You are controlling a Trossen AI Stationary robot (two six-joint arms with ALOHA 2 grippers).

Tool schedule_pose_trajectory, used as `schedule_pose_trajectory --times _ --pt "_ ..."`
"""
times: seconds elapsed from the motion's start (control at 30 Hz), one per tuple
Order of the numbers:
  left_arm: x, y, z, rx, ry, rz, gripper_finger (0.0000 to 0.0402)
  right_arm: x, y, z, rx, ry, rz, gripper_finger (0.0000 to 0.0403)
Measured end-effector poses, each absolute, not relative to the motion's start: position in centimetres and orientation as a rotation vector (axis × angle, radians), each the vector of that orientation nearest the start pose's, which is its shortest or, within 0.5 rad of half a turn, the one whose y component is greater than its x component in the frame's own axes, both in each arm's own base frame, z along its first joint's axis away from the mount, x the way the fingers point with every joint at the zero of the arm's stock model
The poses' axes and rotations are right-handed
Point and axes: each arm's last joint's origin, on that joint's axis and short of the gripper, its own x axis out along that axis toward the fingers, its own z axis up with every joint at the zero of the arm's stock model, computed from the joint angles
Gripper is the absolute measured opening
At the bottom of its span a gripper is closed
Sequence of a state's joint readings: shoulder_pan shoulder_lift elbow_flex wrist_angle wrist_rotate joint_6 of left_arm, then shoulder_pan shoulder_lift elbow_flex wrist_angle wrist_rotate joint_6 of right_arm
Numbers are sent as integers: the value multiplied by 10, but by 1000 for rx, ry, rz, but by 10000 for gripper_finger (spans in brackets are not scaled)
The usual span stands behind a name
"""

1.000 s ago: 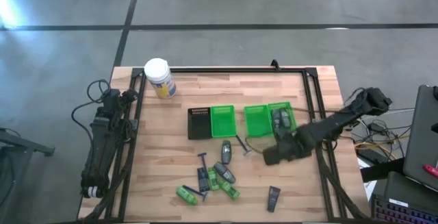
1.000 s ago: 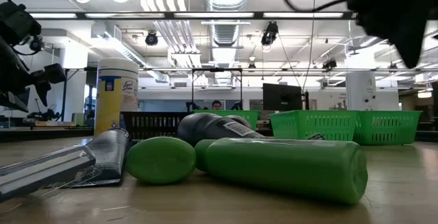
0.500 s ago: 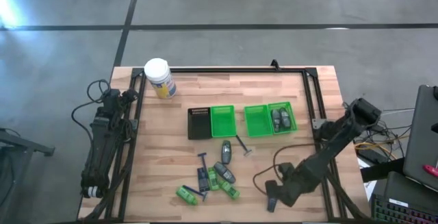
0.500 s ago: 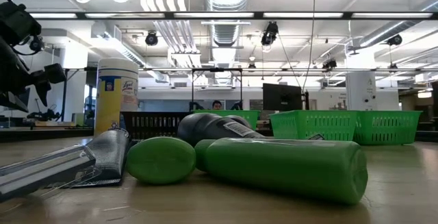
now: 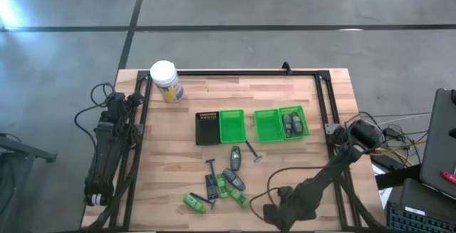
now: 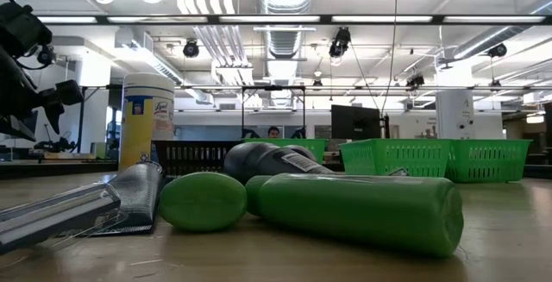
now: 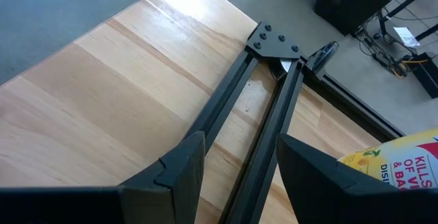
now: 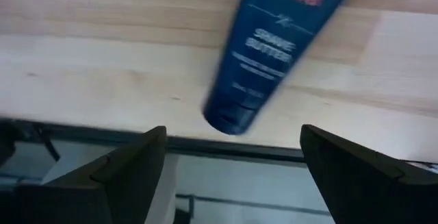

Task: Pick & Place Travel size toiletries
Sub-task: Put the blue shave cream into the middle green bin

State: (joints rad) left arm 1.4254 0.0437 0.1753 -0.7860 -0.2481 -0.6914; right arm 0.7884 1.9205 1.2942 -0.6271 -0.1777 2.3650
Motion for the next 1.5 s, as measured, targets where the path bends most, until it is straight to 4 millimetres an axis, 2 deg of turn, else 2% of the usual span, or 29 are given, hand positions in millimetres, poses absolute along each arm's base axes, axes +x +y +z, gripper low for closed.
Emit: schedule_pose_trajectory --times 0.23,0.6,1.07,1.13,1.23,1.33,1.43,1.5 --pt "3 68 148 -911 31 1790 186 276 269 152 1468 1393 -1022 306" --pt "3 68 148 -911 31 1790 186 277 267 147 1475 1426 -1055 251" --pt "3 68 148 -911 31 1790 186 271 262 138 1436 1441 -1072 125" --pt "3 68 148 -911 31 1790 186 271 261 139 1426 1425 -1062 119" --pt "3 68 148 -911 31 1790 186 268 256 147 1382 1347 -1083 119" --pt "3 68 148 -911 31 1790 186 263 246 172 1349 1285 -1095 121" --pt "3 68 148 -911 31 1790 186 257 224 201 1315 1246 -1097 131" --pt "3 68 148 -911 31 1790 186 255 203 215 1276 1210 -1096 131"
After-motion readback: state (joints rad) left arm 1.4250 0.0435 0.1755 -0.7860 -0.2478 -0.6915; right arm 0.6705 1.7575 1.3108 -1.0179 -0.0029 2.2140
